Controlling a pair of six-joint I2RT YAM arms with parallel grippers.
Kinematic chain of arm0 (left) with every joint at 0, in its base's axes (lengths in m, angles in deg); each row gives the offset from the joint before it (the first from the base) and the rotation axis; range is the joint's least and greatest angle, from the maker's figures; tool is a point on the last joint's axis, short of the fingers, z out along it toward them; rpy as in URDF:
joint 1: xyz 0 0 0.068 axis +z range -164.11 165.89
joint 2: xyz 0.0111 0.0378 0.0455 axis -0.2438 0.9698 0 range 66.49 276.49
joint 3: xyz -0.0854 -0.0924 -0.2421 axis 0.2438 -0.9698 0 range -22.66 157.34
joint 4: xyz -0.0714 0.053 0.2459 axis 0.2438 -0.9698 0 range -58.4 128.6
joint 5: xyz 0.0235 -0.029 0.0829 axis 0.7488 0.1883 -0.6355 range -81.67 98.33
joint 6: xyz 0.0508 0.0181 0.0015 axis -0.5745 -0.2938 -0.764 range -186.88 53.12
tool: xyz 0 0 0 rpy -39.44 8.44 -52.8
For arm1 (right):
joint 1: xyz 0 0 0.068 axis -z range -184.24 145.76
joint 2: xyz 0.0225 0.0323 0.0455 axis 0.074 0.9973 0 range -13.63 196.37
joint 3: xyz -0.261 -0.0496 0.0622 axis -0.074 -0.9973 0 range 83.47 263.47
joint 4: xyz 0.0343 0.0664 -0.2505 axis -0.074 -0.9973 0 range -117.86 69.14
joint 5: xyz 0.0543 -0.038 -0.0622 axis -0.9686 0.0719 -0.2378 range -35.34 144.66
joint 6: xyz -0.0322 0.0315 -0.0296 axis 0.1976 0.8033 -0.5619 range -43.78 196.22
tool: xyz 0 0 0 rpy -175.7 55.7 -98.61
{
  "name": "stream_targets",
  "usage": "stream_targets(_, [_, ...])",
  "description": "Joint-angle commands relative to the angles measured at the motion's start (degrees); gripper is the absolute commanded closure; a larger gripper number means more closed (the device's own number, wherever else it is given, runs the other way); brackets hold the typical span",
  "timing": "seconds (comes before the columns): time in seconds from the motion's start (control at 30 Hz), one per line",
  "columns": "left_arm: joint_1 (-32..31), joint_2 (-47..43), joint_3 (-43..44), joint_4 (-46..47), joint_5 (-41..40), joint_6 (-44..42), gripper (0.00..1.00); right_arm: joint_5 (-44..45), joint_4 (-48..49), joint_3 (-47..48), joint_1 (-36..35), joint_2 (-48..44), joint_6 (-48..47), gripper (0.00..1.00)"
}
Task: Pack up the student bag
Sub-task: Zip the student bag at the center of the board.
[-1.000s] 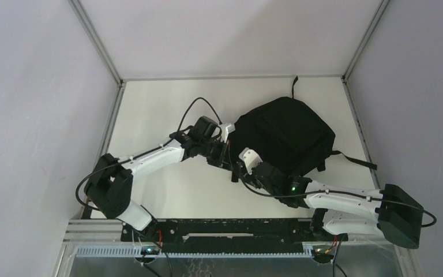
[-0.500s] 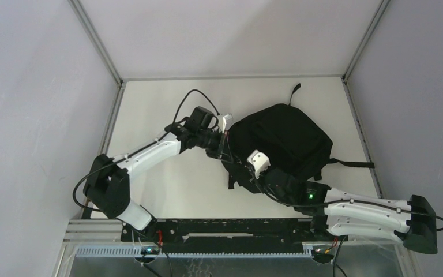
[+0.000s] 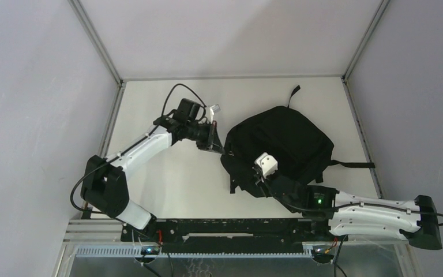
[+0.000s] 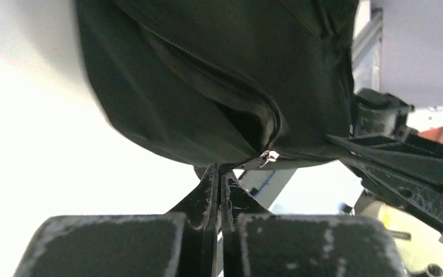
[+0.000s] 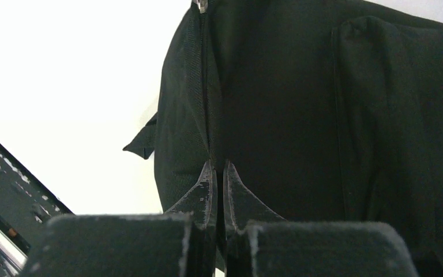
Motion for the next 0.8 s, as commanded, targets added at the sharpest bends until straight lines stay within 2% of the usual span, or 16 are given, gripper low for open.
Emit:
stream_targets(0.0, [6.24, -1.81, 3.80, 2.30, -15.27, -1.99, 1.00, 4.47, -7.47, 2.39, -2.30, -2.35, 2.36, 1.00])
stream_targets(0.2, [9.97, 0.99, 3.79, 5.73, -15.40, 0.56, 1.00, 5.63, -12.24, 5.15, -3.89, -4.24, 4.42, 1.00])
stream_targets(0.23, [10.04, 1.41, 3.89, 5.97, -14.93, 0.65, 1.00, 5.38, -12.67, 5.59, -3.99, -4.68, 4.33, 0.93])
stream_targets(0.27, [9.98, 1.64, 4.28, 5.96, -13.96, 0.63, 1.00, 4.66, -12.92, 6.06, -3.99, -4.91, 4.13, 0.72])
stream_targets(0.33, [9.61, 1.31, 4.17, 6.03, -12.12, 0.55, 1.00, 2.76, -12.45, 6.71, -4.00, -5.05, 2.81, 0.51])
stream_targets(0.43, [8.37, -0.80, 3.31, 5.50, -10.91, -0.27, 1.00, 0.66, -8.37, 7.68, -3.99, -3.00, -0.20, 0.38])
stream_targets(0.6, [6.54, -3.26, 0.32, 4.78, -10.72, -1.15, 1.00, -1.12, 3.42, 9.91, -2.44, 6.31, -5.86, 0.33])
stream_targets(0.77, [6.53, -3.78, -2.25, 6.04, -10.19, -0.60, 1.00, -6.38, 16.28, 12.64, 3.68, 17.93, -8.83, 0.33])
